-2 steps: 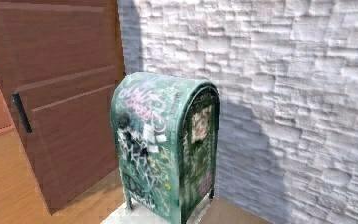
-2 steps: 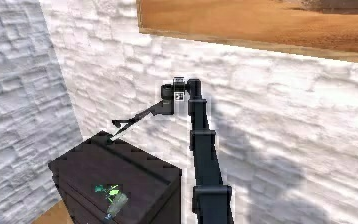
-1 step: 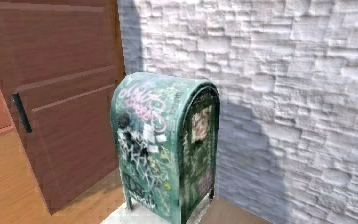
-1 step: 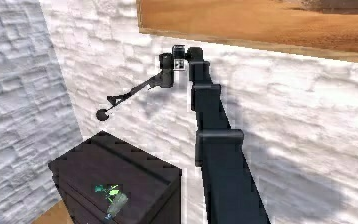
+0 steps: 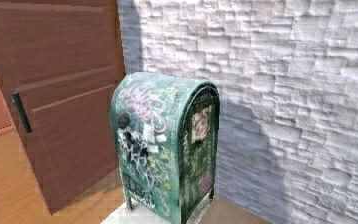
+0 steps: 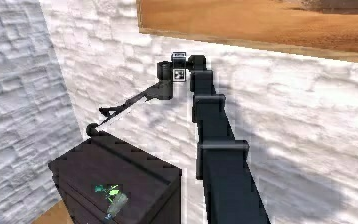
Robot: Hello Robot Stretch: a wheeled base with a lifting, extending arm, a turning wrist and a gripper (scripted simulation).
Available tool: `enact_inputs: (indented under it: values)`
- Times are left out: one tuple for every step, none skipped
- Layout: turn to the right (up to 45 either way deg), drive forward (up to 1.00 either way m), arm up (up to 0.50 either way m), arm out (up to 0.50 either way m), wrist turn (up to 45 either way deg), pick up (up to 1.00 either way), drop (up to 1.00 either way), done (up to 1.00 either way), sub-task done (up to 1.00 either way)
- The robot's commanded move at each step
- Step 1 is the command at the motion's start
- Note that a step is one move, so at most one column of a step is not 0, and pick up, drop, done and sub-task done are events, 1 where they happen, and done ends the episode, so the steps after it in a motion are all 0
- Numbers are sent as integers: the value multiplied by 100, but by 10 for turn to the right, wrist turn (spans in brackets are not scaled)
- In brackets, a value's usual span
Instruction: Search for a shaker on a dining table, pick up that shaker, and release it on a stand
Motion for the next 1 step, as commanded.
enact_inputs:
  values:
    - [0, 0, 0, 0, 0, 0, 0, 100, 0]
